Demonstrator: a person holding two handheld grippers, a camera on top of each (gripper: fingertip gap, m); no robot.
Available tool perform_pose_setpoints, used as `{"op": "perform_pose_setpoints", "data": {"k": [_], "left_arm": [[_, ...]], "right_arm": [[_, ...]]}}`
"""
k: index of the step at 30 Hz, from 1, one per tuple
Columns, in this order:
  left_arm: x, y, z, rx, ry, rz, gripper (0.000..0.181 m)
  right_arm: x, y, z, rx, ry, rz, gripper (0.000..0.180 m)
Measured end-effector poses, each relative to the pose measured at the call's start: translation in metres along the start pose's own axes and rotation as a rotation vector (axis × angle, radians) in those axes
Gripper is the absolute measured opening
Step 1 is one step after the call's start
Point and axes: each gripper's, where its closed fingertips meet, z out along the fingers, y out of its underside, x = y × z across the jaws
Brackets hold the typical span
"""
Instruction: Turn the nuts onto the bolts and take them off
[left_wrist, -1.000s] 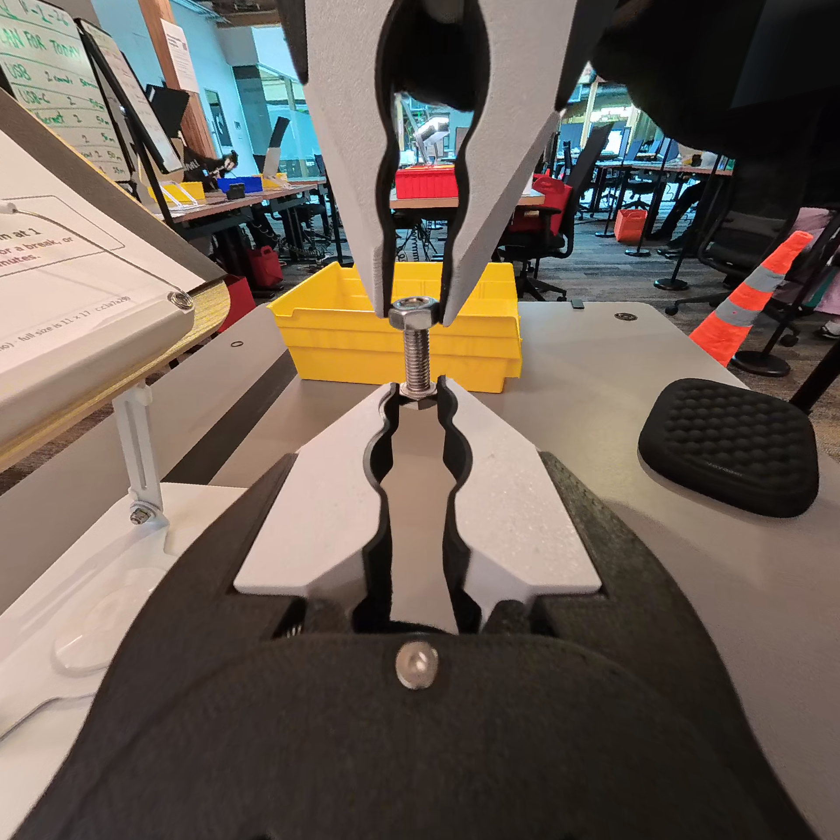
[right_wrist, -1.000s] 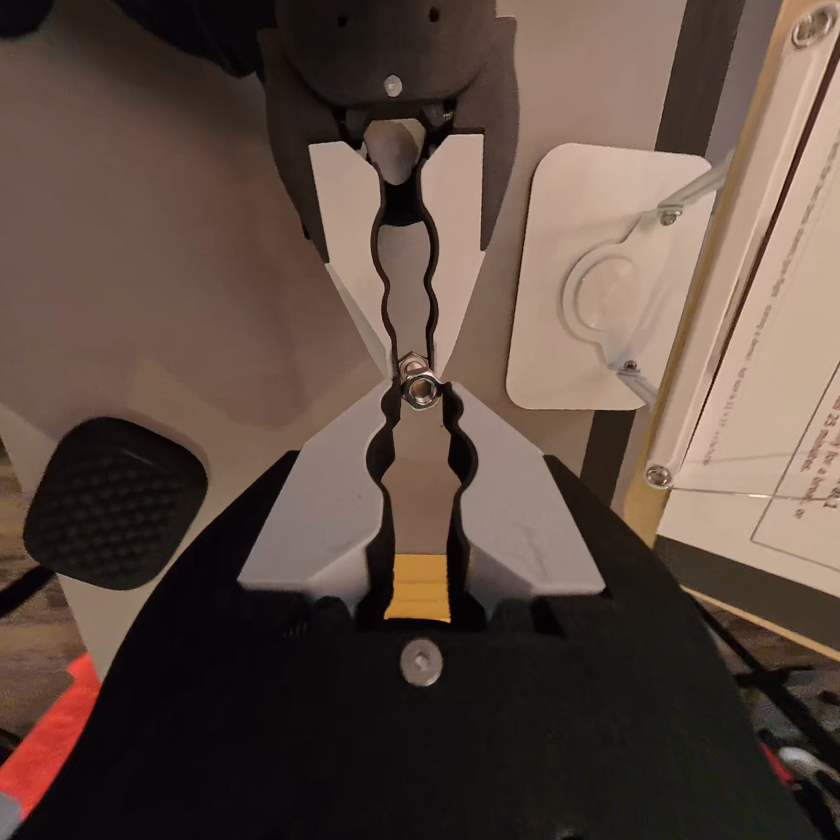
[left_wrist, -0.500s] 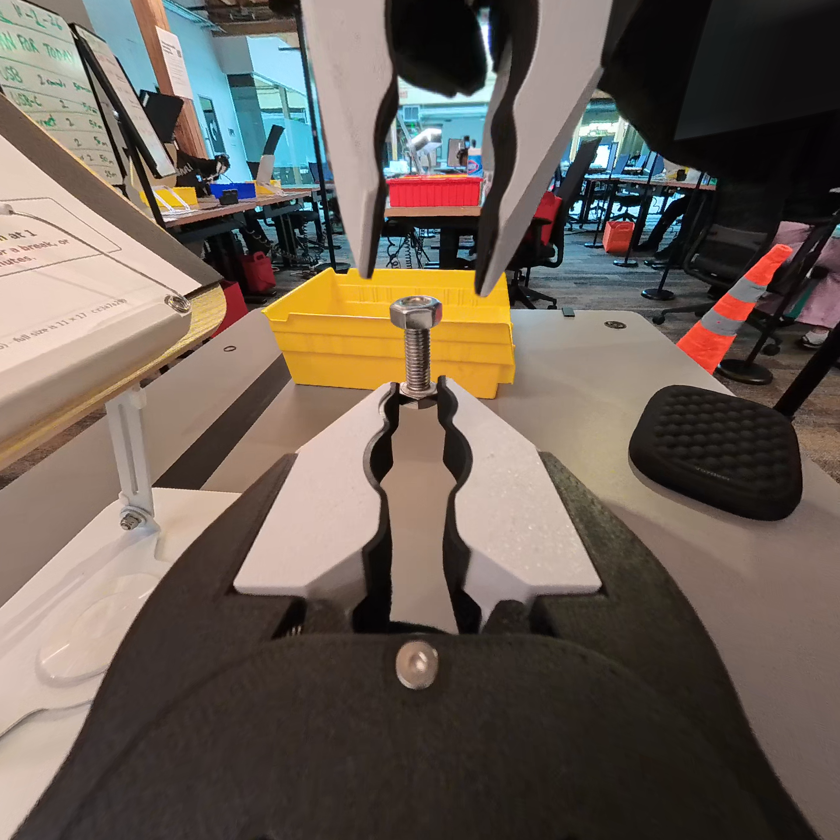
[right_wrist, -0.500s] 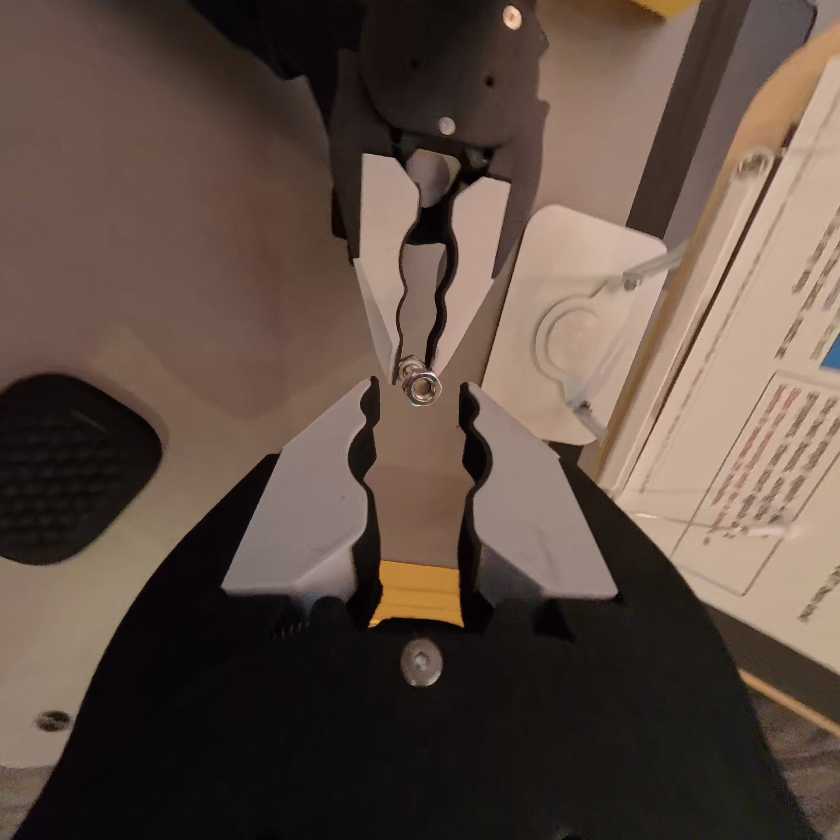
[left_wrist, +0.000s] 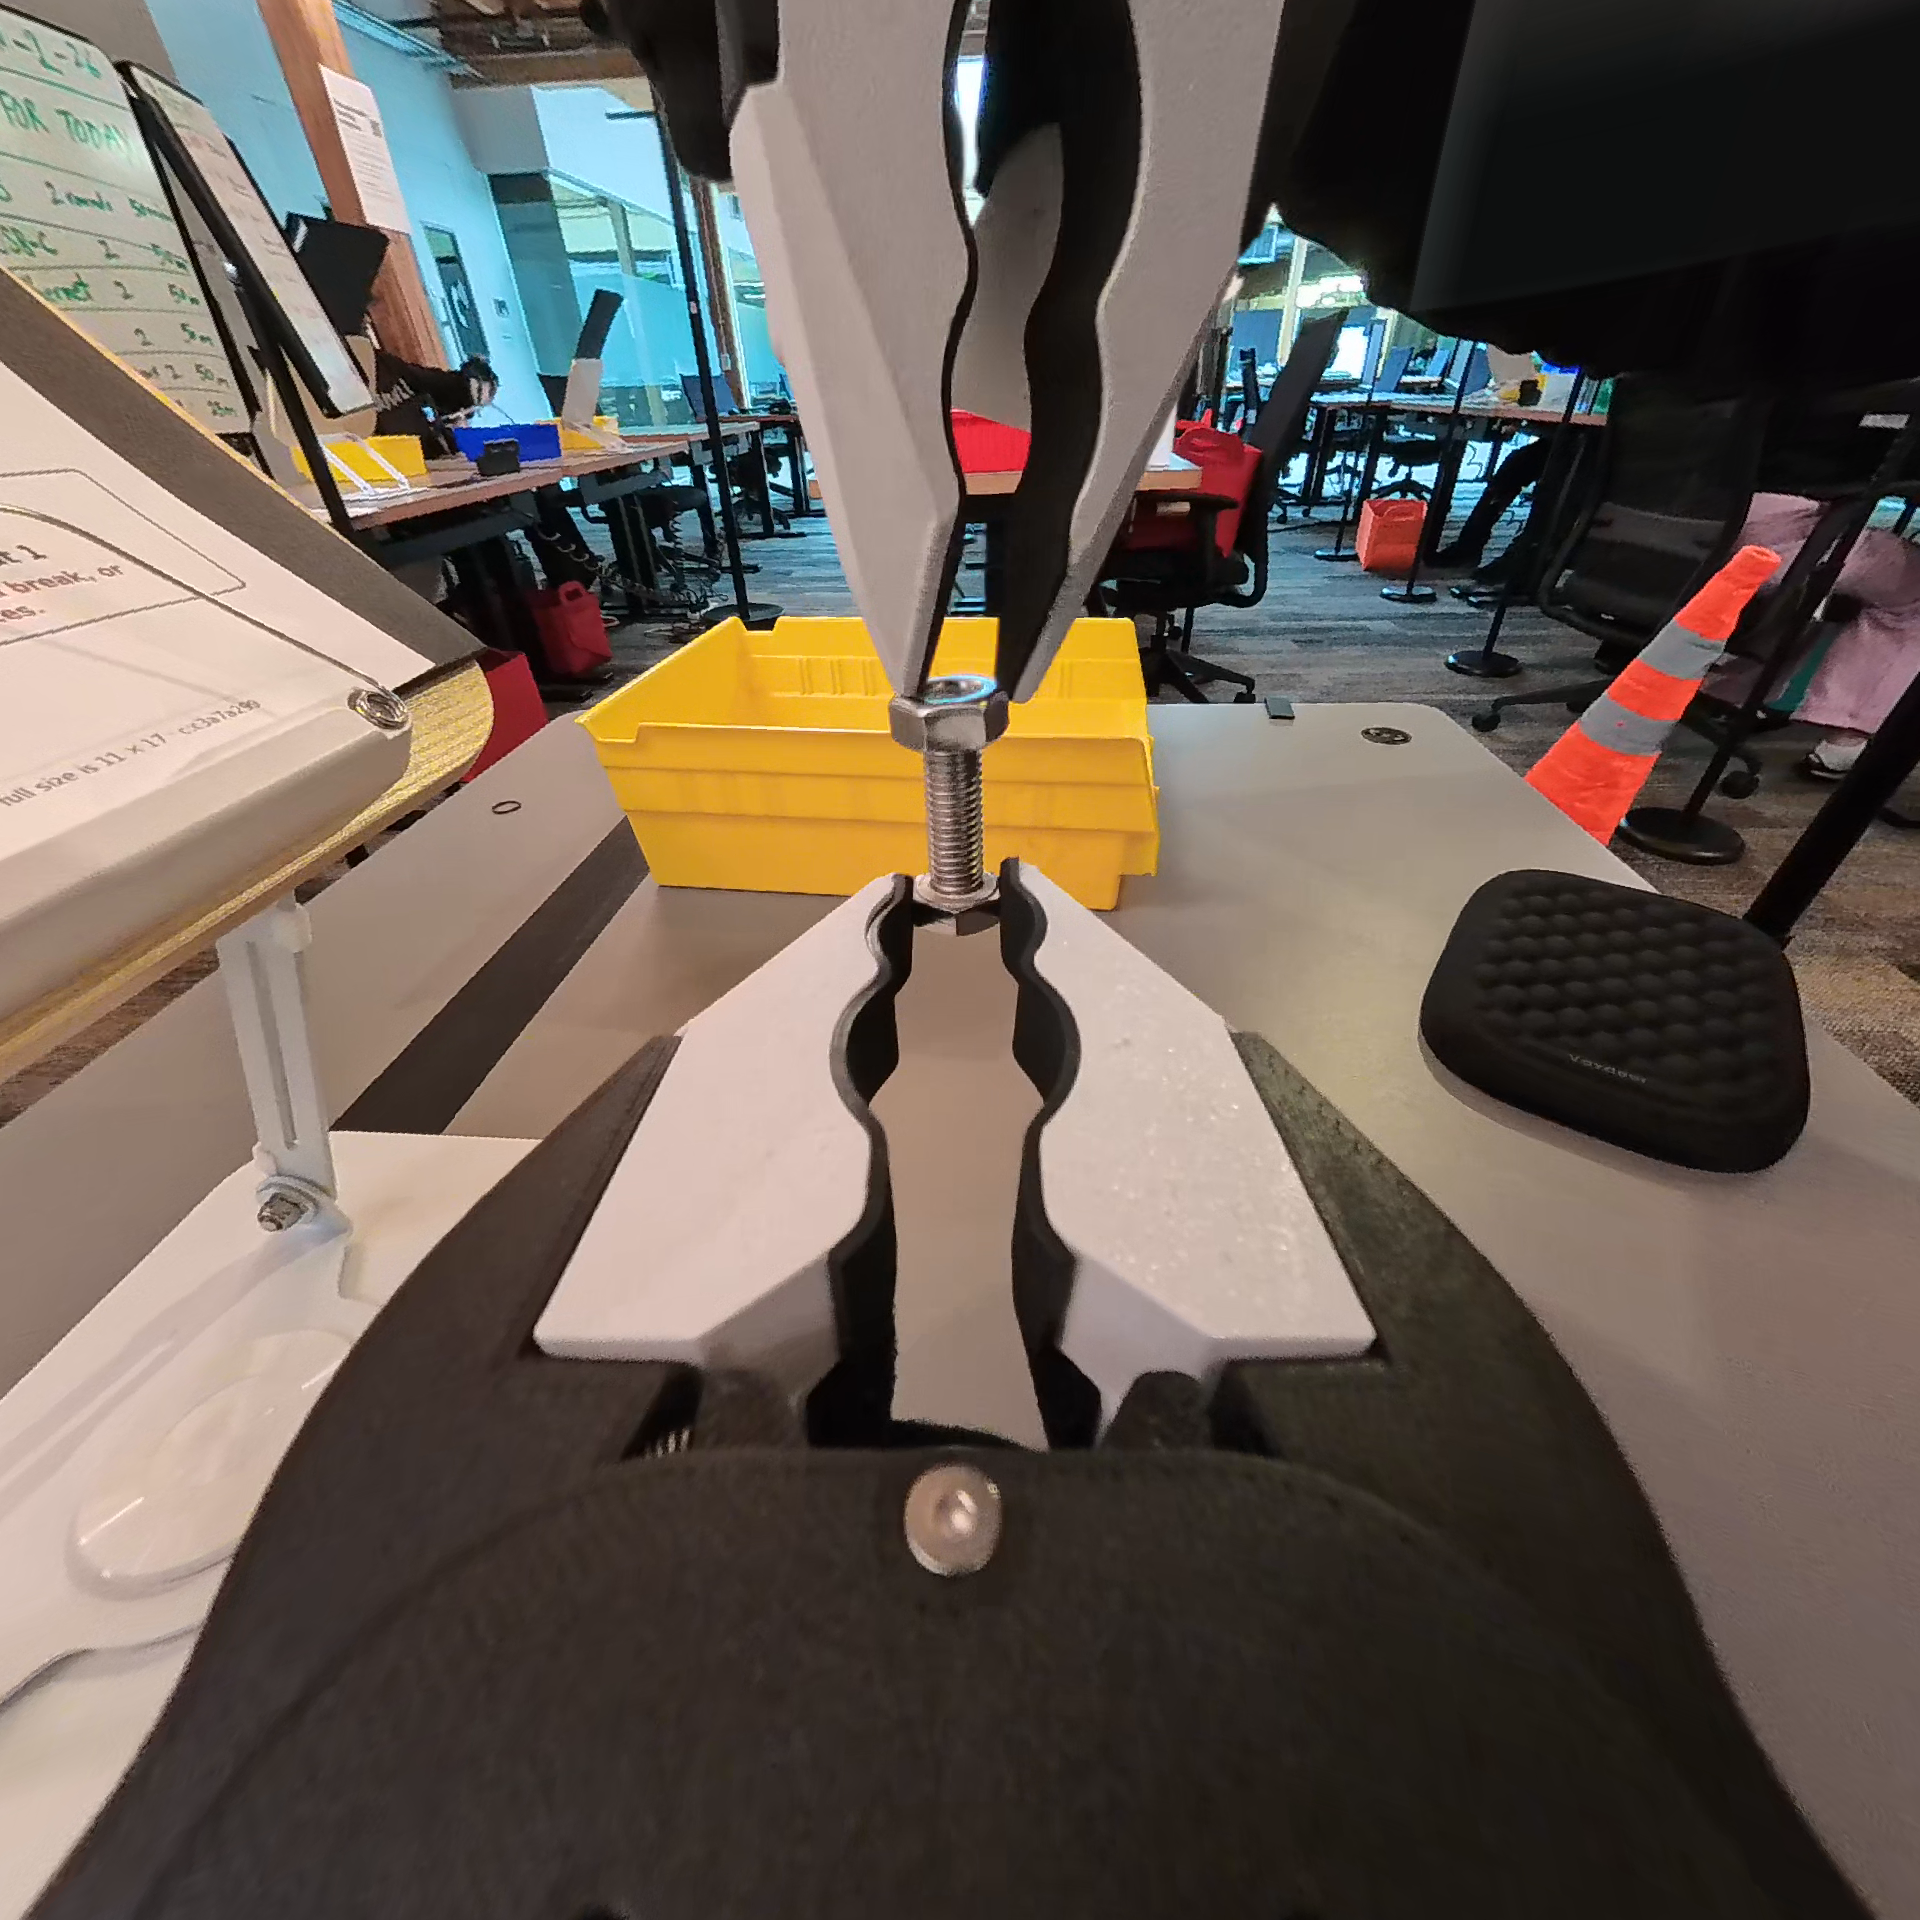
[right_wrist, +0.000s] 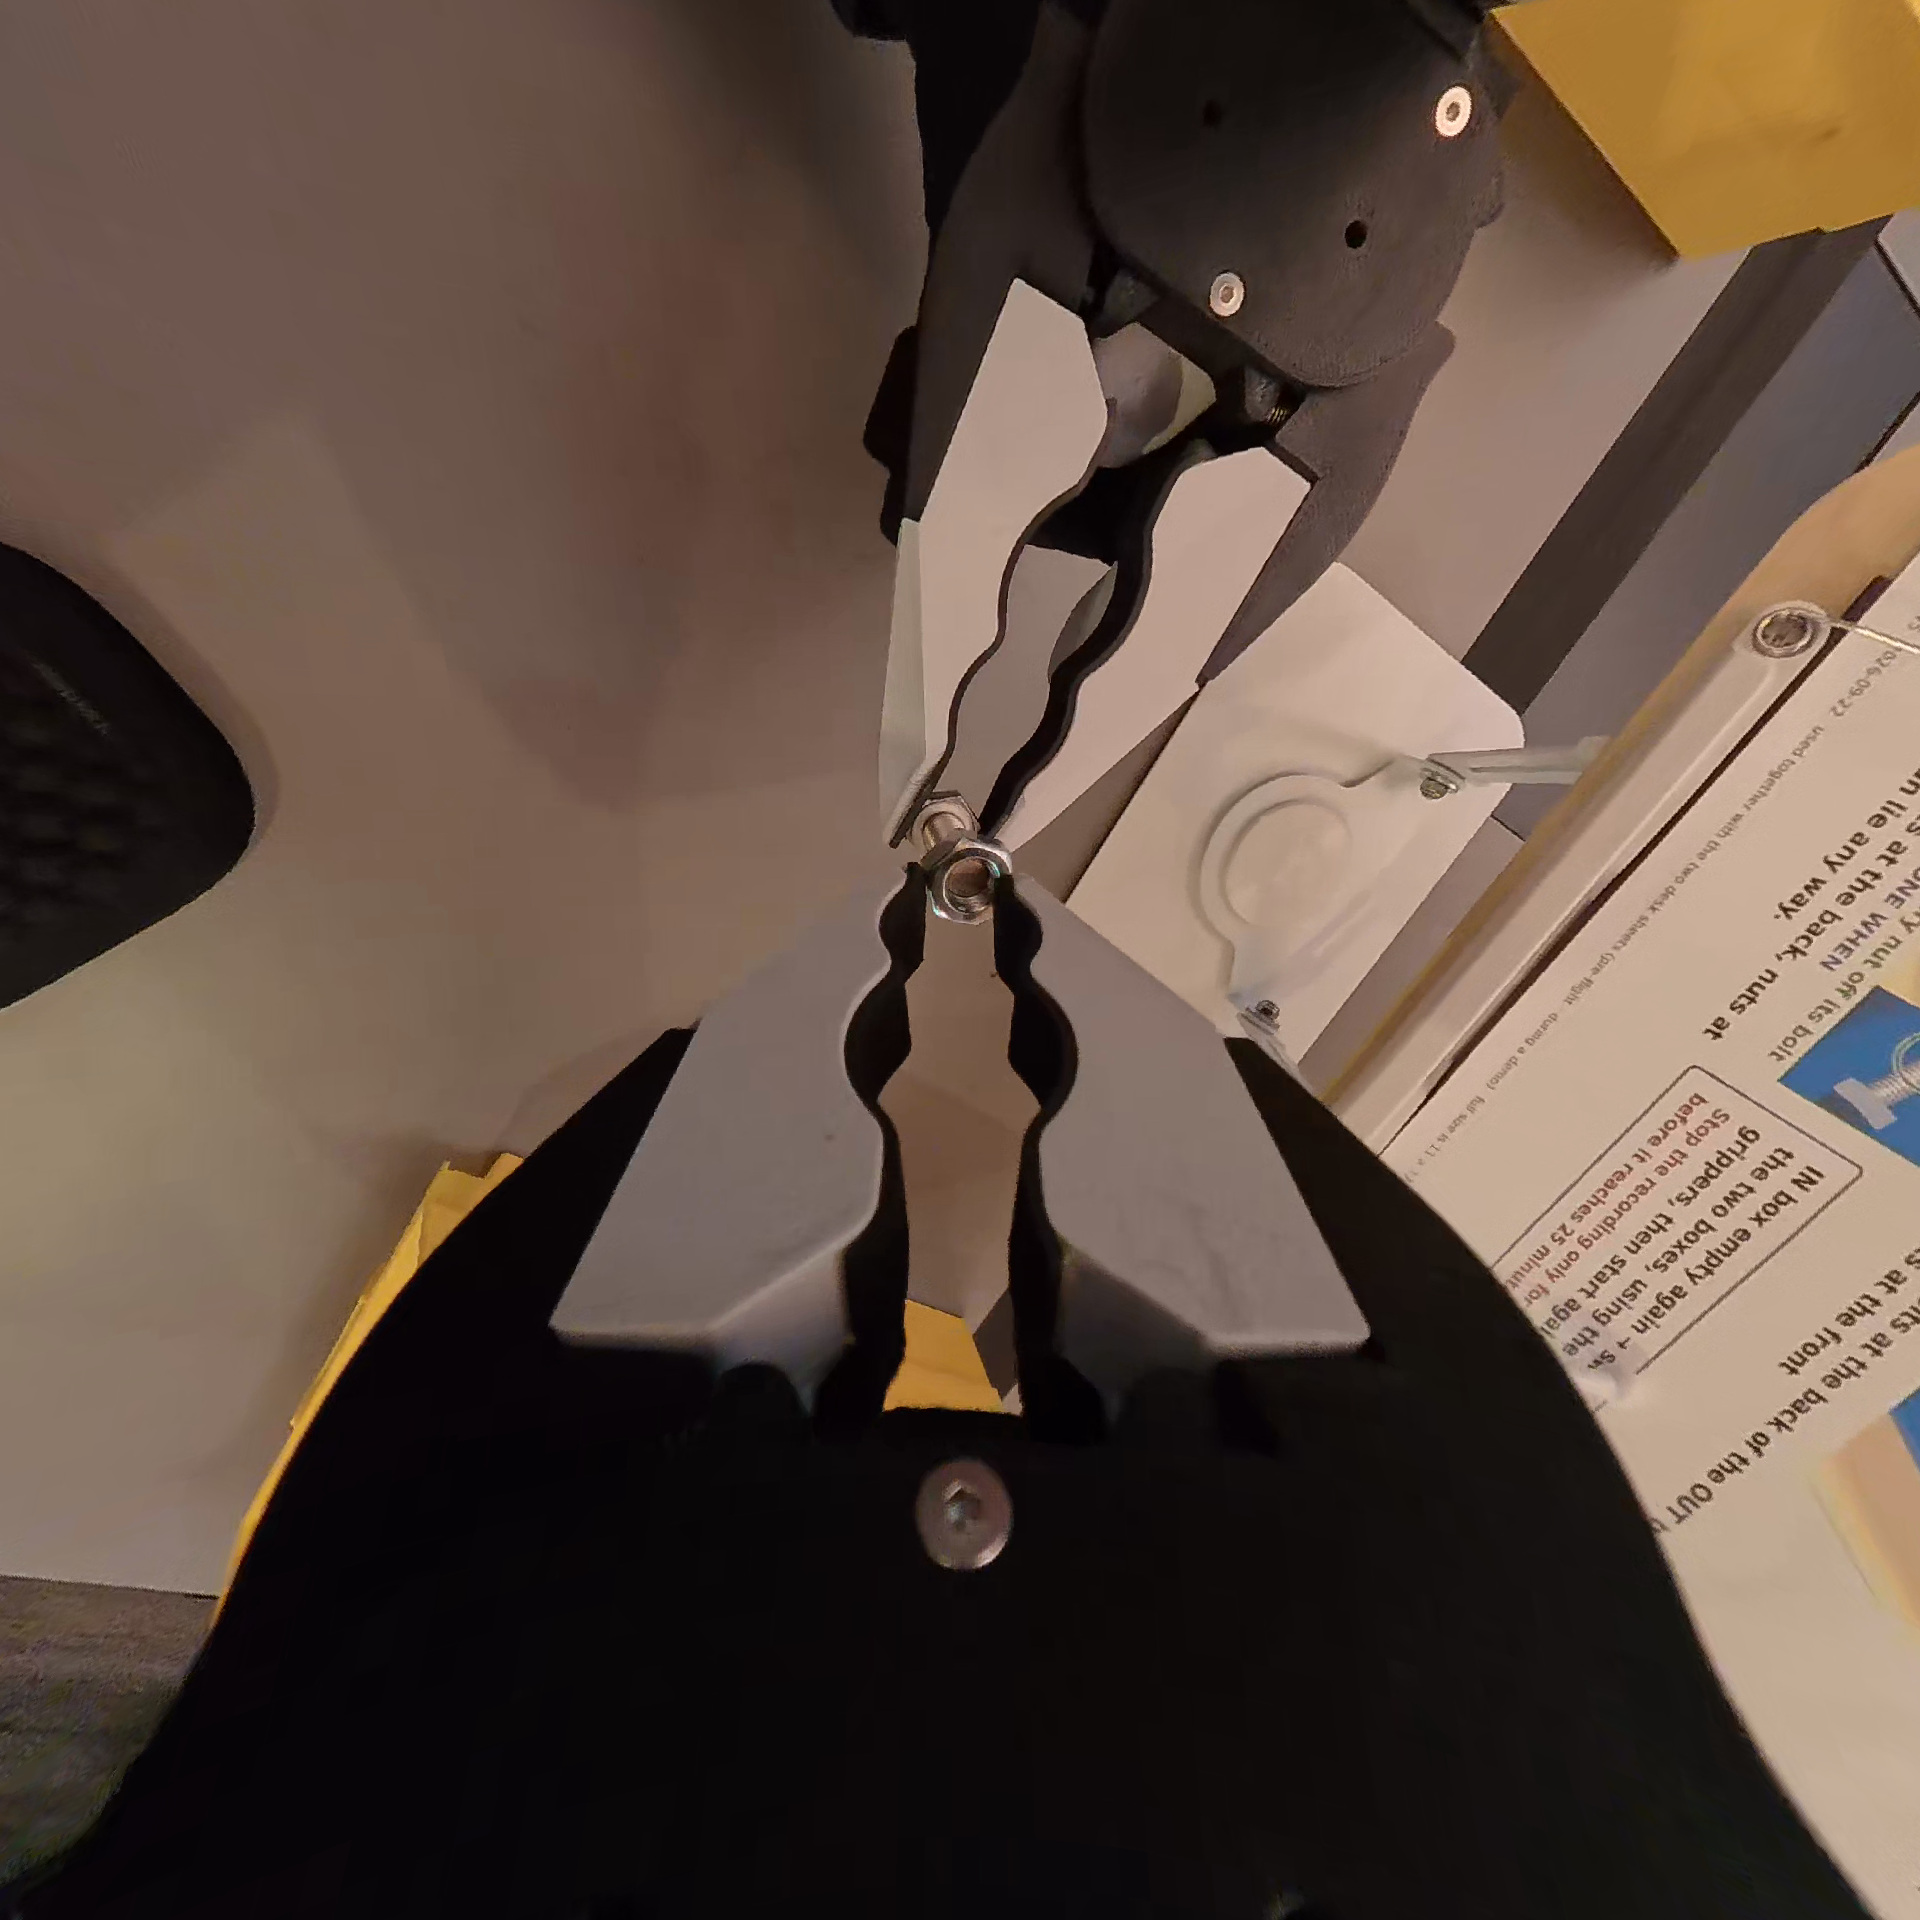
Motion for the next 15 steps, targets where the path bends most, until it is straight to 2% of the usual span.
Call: {"op": "perform_pose_setpoints", "data": {"k": [3, 6, 12, 15], "left_arm": [[-0.0015, 0.0003, -0.0001, -0.001, -0.009, 0.001, 0.015], [-0.0024, -0.0002, -0.0006, 0.001, -0.012, -0.001, 0.015], [-0.0001, -0.0012, 0.0002, 0.004, -0.003, 0.003, 0.015], [0.0003, -0.0014, 0.0003, 0.005, -0.002, 0.004, 0.015]], "right_arm": [[-0.0013, 0.0013, 0.0003, -0.011, -0.006, 0.042, 0.004], [-0.0029, 0.0020, 0.0012, -0.020, -0.002, 0.071, 0.005], [0.0005, -0.0025, -0.0071, 0.004, 0.035, 0.069, 0.022], [0.0013, 0.0004, -0.0022, -0.012, 0.026, 0.062, 0.023]]}}
